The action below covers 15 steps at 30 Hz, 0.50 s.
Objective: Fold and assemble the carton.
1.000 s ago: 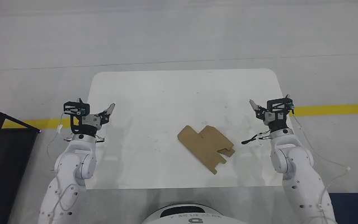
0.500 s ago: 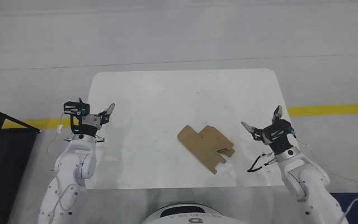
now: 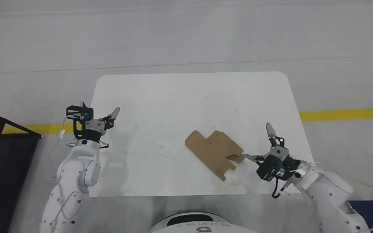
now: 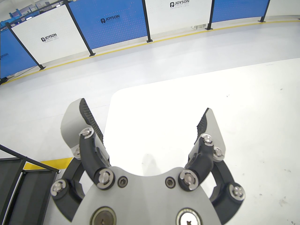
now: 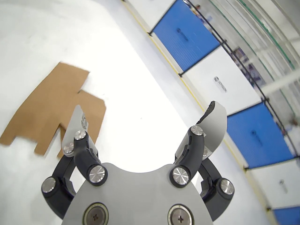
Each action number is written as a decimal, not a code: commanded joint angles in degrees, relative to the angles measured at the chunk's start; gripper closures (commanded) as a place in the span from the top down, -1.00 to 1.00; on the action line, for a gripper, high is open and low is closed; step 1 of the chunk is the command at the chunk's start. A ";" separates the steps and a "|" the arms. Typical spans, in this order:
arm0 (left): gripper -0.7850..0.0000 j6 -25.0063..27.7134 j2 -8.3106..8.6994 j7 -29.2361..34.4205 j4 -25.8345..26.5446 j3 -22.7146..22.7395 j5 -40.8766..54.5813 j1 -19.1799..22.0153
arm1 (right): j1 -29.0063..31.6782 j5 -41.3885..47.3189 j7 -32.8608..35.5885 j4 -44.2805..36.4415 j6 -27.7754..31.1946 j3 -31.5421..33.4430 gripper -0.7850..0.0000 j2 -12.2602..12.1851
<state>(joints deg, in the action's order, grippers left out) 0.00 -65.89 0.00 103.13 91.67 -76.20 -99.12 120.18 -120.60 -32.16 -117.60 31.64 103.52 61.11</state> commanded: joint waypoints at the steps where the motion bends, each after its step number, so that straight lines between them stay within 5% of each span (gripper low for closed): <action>1: 1.00 0.00 0.00 0.00 0.00 0.00 0.00 0.00 | 1.03 -8.07 -2.72 -0.61 2.15 0.99 0.98 -0.66; 9: 1.00 0.00 0.00 0.00 0.00 0.00 0.00 0.00 | 1.03 -28.65 -3.64 -1.70 6.62 -1.73 0.00 -2.80; 15: 1.00 0.00 0.00 0.00 0.00 0.00 0.00 0.00 | -2.32 -33.82 -2.47 0.16 7.42 -5.31 -0.06 -3.54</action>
<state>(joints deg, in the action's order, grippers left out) 0.00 -65.89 0.00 103.13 91.67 -76.20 -99.12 118.54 -153.83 -34.71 -117.77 38.90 98.90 57.68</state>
